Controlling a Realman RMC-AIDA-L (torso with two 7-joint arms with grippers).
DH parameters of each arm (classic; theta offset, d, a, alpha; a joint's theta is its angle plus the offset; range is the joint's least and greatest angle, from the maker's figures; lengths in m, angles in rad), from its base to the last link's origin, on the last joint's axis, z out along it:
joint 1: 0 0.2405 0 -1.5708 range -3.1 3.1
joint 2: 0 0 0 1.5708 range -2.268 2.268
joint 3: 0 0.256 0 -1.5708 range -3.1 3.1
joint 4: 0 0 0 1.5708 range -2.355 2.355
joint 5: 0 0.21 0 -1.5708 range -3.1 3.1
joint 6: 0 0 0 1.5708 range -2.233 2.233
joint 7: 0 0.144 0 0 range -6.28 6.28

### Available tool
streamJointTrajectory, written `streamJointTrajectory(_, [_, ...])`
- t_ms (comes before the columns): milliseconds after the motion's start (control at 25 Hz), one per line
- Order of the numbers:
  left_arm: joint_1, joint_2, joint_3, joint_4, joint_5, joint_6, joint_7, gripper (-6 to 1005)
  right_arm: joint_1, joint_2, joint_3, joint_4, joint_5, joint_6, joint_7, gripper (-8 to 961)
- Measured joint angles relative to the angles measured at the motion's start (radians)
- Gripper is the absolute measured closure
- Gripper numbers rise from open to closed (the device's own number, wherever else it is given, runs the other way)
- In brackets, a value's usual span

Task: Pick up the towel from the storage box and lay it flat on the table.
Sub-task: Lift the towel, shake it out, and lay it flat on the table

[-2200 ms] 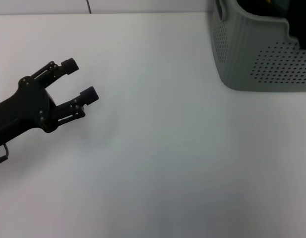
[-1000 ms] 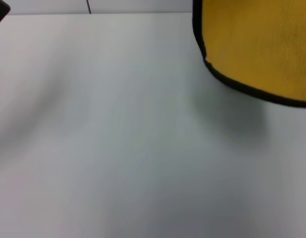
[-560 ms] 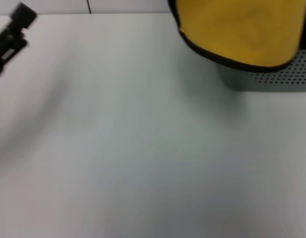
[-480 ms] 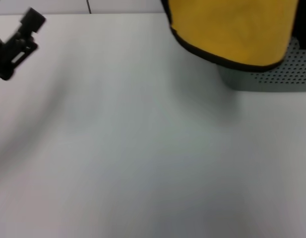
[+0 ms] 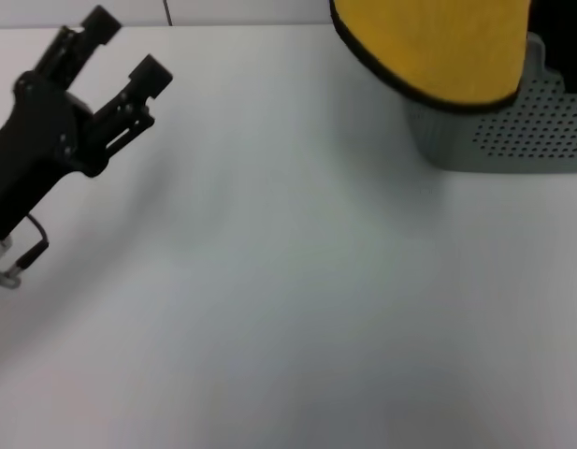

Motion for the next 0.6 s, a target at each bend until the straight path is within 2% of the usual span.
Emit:
streamJointTrajectory(200, [-0.035, 0.015, 0.0, -0.003, 0.017, -0.019, -0.215, 136, 0.011, 0.002, 0.0, 0.008, 0.026, -0.077, -0.004, 926])
streamJointTrajectory(440, [-0.068, 0.041, 0.015, 0.007, 0.03, 0.0, -0.298, 136, 0.013, 0.004, 0.0, 0.009, 0.034, -0.114, -0.007, 924])
streamJointTrajectory(600, [-0.08, 0.04, 0.032, 0.011, 0.036, 0.051, -0.312, 137, 0.014, 0.006, 0.0, 0.011, 0.039, -0.114, -0.007, 922])
